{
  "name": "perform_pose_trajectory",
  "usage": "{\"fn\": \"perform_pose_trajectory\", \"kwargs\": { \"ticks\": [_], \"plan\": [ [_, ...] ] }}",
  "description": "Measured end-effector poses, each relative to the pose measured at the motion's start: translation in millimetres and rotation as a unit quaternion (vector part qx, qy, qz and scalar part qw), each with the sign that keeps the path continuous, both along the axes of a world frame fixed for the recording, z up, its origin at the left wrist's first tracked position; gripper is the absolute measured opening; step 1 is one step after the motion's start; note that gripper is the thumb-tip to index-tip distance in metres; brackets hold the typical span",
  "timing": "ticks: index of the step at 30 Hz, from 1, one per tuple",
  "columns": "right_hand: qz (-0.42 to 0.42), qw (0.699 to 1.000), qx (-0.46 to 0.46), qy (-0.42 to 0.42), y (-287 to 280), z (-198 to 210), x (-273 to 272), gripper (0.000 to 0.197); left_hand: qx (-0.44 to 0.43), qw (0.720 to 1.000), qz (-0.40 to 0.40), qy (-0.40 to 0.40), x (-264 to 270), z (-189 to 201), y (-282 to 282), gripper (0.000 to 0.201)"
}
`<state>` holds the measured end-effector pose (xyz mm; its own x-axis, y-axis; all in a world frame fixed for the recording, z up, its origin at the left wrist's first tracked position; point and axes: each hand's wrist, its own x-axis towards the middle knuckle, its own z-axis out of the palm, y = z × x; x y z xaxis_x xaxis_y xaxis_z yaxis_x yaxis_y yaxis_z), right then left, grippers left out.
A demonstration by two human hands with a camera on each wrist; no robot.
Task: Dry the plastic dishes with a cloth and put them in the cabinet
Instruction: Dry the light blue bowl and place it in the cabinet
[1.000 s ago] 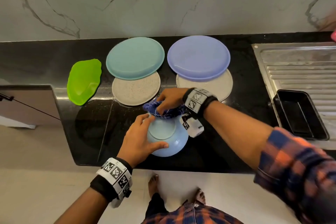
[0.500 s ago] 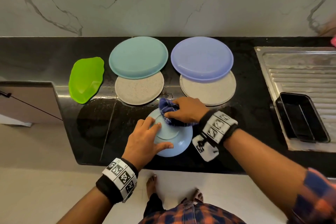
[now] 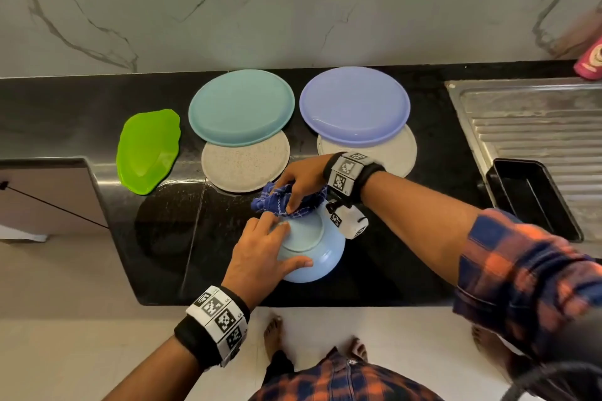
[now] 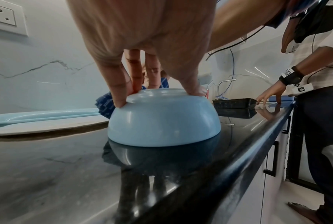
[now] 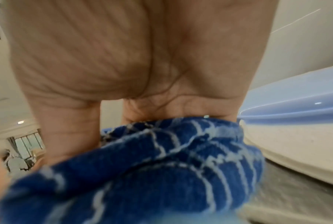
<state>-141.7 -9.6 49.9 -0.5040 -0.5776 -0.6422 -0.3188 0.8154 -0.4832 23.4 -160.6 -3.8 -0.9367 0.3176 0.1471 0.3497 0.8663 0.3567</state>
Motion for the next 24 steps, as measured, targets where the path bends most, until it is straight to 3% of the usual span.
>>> {"fn": "perform_pose_trajectory", "kwargs": {
  "ticks": [4, 8, 11, 14, 18, 21, 24],
  "plan": [
    [-0.057, 0.997, -0.024, 0.055, 15.0, 3.9, 24.5, 0.035, -0.002, 1.000, 0.009, -0.010, 0.3, 1.4, -0.5, 0.078],
    [-0.219, 0.960, -0.038, 0.172, 51.2, -9.8, 88.2, 0.043, 0.001, 1.000, 0.020, -0.011, 0.2, -0.6, -0.3, 0.081],
    [-0.340, 0.926, -0.062, 0.149, 63.1, -28.0, 136.3, 0.054, -0.006, 1.000, 0.013, 0.003, 1.6, -1.7, 0.8, 0.079],
    [-0.374, 0.917, -0.026, 0.136, 53.9, -34.1, 155.9, 0.062, -0.019, 1.000, 0.011, 0.006, 2.5, 0.2, 3.7, 0.078],
    [-0.351, 0.926, -0.015, 0.139, 50.7, -27.0, 134.0, 0.053, -0.053, 0.998, 0.028, 0.009, 12.7, 4.5, 8.8, 0.072],
    [-0.264, 0.954, -0.047, 0.134, 51.3, -18.1, 100.2, 0.039, -0.060, 0.997, 0.050, 0.001, 19.7, 9.0, 12.7, 0.068],
    [-0.178, 0.979, -0.074, 0.060, 46.7, -8.8, 58.7, 0.036, -0.072, 0.996, 0.047, -0.021, 14.5, 18.5, 8.9, 0.058]
  ]
}}
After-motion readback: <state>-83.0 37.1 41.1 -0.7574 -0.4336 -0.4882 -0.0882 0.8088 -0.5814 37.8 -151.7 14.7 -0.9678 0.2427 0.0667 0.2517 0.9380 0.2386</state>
